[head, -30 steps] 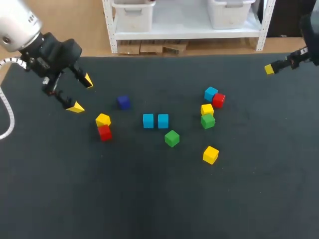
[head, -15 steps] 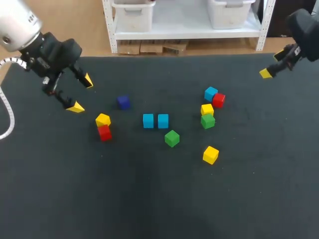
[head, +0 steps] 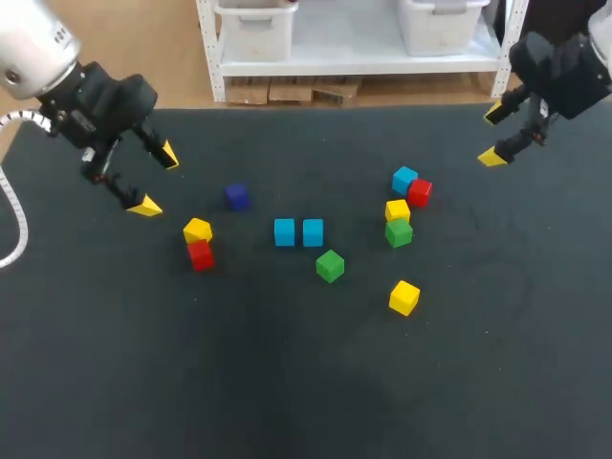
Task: Place the blue cubes, place green cubes on the blue cubes, place the yellow cubes on the green cubes, then place the red cubes on the yellow cubes, and place purple cube on the red cubes.
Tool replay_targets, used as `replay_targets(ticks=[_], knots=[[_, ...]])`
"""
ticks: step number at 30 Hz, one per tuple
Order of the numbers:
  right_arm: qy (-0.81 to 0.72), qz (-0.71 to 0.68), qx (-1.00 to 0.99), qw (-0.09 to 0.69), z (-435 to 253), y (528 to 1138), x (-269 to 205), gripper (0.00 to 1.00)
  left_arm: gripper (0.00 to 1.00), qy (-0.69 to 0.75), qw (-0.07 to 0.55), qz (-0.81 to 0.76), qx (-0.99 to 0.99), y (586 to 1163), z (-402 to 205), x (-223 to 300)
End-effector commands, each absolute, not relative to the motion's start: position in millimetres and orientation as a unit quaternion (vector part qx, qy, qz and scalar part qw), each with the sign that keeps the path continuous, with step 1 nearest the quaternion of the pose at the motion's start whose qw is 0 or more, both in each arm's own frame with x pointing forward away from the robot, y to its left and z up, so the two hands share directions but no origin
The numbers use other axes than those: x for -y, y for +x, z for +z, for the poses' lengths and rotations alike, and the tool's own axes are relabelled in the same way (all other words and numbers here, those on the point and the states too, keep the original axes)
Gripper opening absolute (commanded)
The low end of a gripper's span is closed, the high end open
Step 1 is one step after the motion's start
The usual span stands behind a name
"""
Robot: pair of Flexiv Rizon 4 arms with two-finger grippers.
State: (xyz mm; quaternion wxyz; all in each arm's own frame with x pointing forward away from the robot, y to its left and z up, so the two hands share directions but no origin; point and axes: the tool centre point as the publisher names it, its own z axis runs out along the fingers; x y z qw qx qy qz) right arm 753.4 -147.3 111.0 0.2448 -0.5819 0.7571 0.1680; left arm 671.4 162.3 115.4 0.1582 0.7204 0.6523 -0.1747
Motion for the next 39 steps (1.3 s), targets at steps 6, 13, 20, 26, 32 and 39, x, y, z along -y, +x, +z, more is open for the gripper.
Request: replay_targets(ticks=[6, 13, 20, 26, 32, 39], knots=[[-0.673, 0.269, -0.673, 0.147, 100.5, 763.7, 135.8, 1.00, 1.00, 0.721, 0.158, -0.176, -0.651, 672.7, 114.5, -162.9], [-0.724, 0.287, -0.616, 0.118, 96.9, 764.2, 131.8, 1.00, 1.00, 0.721, 0.158, -0.176, -0.651, 672.7, 114.5, -162.9], [-0.727, 0.286, -0.613, 0.115, 96.7, 764.2, 131.4, 1.00, 1.00, 0.721, 0.158, -0.176, -0.651, 672.7, 114.5, -162.9], [-0.727, 0.286, -0.613, 0.115, 96.7, 764.2, 131.4, 1.00, 1.00, 0.721, 0.158, -0.176, -0.651, 672.7, 114.5, -162.9], [-0.727, 0.286, -0.613, 0.115, 96.7, 764.2, 131.4, 1.00, 1.00, 0.721, 0.158, -0.176, -0.651, 672.7, 114.5, -162.9], [-0.735, 0.275, -0.611, 0.105, 93.8, 766.2, 128.1, 1.00, 1.00, 0.721, 0.158, -0.176, -0.651, 672.7, 114.5, -162.9]])
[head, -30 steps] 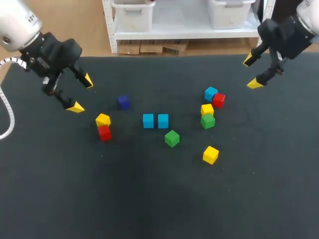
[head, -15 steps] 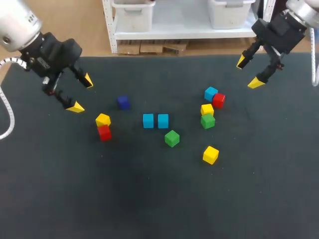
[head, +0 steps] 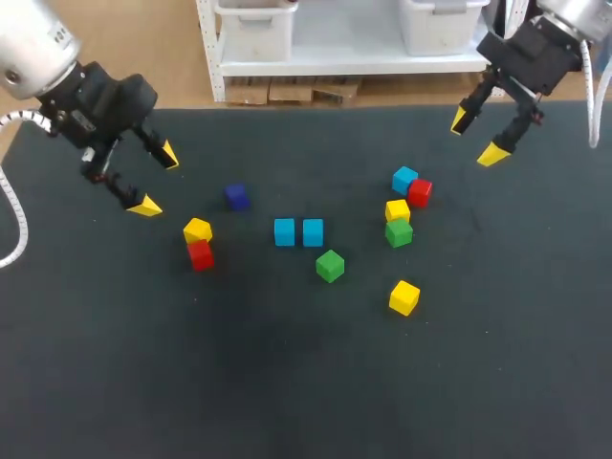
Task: Place the blue cubes, place green cubes on the blue cubes, place the yellow cubes on the green cubes, then place the red cubes on the yellow cubes, and place purple cube on the red cubes.
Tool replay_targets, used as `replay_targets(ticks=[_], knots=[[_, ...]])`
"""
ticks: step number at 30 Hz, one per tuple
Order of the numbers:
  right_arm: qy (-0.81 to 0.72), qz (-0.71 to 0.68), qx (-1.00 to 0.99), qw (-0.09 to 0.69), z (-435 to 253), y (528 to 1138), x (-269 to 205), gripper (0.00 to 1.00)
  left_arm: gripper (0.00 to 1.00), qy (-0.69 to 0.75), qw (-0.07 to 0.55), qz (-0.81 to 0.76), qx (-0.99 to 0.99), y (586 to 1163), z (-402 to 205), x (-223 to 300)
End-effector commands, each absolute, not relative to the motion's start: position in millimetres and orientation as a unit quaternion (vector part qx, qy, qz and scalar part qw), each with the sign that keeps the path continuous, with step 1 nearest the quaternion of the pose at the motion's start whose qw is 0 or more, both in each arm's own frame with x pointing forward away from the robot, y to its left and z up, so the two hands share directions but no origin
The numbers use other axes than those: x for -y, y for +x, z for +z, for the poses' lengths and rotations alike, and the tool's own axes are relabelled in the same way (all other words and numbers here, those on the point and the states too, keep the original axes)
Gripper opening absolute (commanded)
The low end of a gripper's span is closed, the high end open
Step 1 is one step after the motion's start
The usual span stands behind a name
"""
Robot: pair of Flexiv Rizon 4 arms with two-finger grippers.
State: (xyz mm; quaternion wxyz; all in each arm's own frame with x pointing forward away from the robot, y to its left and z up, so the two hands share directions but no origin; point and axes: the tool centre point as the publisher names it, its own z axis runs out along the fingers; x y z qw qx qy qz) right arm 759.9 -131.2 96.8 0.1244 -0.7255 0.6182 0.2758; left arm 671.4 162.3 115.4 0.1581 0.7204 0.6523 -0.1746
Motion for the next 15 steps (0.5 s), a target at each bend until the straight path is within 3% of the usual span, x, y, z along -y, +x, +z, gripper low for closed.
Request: replay_targets(ticks=[1, 15], knots=[[-0.747, 0.273, -0.598, 0.104, 90.9, 768.0, 124.2, 1.00, 1.00, 0.721, 0.158, -0.176, -0.651, 672.7, 114.5, -162.9], [-0.839, 0.234, -0.473, 0.131, 68.5, 783.0, 101.0, 1.00, 1.00, 0.721, 0.158, -0.176, -0.651, 672.7, 114.5, -162.9]])
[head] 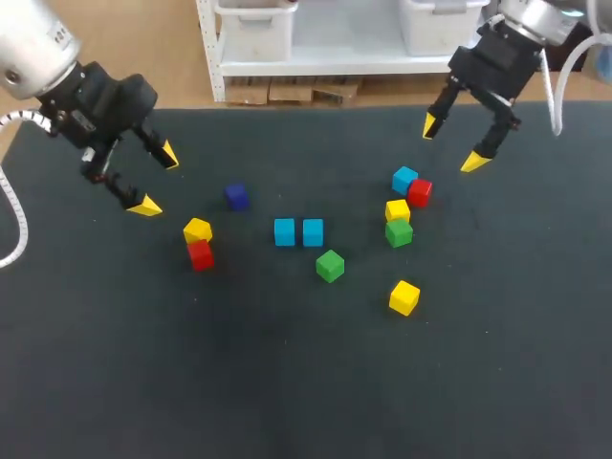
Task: Place the blue cubes, place green cubes on the blue cubes, place the yellow cubes on the green cubes, then place the red cubes on the yellow cubes, and place purple cube on the red cubes.
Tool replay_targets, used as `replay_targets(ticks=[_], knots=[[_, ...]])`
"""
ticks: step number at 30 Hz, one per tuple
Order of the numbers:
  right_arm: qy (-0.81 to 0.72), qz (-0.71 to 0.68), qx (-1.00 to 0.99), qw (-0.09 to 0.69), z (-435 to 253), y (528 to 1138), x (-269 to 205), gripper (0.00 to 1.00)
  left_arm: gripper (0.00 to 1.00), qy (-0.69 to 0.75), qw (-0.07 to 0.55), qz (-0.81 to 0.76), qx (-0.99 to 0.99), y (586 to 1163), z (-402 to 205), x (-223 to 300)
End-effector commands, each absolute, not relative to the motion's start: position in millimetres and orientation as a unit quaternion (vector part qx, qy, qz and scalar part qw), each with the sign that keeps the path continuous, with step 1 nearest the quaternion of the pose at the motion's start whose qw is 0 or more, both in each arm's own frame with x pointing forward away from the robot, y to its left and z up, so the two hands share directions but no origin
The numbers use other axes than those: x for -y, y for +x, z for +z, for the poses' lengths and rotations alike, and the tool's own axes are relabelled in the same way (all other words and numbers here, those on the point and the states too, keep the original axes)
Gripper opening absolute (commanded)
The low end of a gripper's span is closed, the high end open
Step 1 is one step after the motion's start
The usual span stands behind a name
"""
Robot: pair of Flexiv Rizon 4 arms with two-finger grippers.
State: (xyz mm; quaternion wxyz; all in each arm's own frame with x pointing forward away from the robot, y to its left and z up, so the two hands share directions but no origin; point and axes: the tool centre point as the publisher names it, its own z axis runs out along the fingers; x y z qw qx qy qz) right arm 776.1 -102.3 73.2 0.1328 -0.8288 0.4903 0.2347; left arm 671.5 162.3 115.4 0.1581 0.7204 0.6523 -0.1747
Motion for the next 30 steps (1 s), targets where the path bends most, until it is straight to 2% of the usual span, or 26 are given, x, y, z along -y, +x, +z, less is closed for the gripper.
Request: replay_targets(ticks=[1, 11, 30], knots=[[-0.843, 0.230, -0.468, 0.133, 67.3, 784.0, 100.8, 1.00, 1.00, 0.721, 0.158, -0.176, -0.651, 672.7, 114.5, -162.9], [-0.893, 0.183, -0.380, 0.156, 43.9, 798.1, 95.2, 1.00, 1.00, 0.721, 0.158, -0.176, -0.651, 672.7, 114.5, -162.9], [-0.909, 0.178, -0.326, 0.187, 16.7, 824.3, 79.6, 1.00, 1.00, 0.721, 0.158, -0.176, -0.651, 672.7, 114.5, -162.9]])
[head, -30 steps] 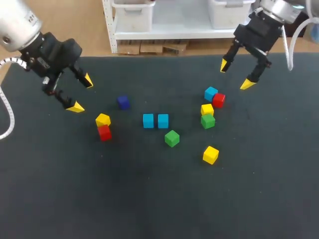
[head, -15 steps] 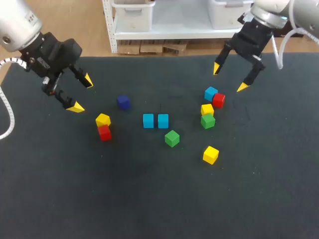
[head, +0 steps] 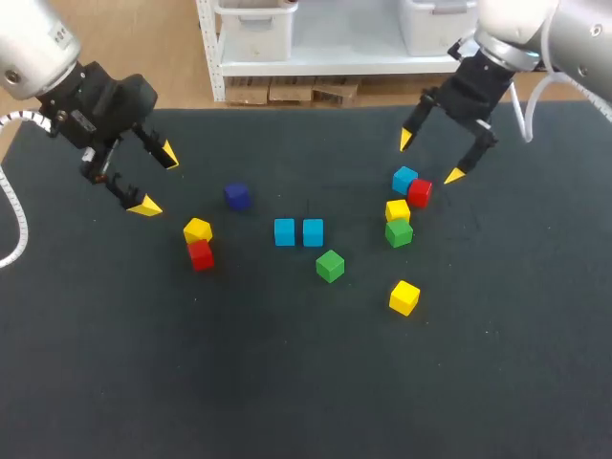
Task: Place the blue cubes, place green cubes on the blue cubes, place the yellow cubes on the green cubes, then place the red cubes on the yellow cubes, and place purple cube on the red cubes.
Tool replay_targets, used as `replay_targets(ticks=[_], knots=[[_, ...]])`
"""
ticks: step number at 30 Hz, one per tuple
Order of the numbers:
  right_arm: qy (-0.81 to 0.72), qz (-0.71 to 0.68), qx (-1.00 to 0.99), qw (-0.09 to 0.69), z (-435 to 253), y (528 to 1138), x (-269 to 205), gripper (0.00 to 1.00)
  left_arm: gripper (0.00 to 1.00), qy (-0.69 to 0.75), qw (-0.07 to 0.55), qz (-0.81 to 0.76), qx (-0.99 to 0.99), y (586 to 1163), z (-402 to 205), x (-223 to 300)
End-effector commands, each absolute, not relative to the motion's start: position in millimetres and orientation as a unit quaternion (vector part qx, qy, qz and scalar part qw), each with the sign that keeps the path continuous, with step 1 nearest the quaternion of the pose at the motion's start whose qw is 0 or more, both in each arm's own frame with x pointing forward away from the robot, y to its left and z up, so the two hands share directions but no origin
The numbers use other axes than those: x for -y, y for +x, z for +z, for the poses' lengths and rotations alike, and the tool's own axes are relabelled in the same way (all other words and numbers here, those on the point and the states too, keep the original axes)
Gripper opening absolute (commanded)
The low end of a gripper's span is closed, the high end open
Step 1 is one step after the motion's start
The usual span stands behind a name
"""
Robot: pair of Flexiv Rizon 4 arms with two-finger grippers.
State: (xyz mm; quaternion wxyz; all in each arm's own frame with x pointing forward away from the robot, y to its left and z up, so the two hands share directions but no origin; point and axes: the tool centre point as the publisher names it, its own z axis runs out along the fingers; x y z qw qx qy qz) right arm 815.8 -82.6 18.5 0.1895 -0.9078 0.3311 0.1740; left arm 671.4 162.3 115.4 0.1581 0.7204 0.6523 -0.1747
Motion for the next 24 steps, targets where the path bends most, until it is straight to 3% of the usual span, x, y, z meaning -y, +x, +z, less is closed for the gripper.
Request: replay_targets(ticks=[1, 24], knots=[[-0.910, 0.178, -0.325, 0.186, 16.1, 825.7, 79.0, 1.00, 1.00, 0.721, 0.158, -0.176, -0.651, 672.7, 114.5, -162.9], [-0.917, 0.185, -0.299, 0.186, -1.1, 842.2, 60.3, 1.00, 1.00, 0.721, 0.158, -0.176, -0.651, 672.7, 114.5, -162.9]])
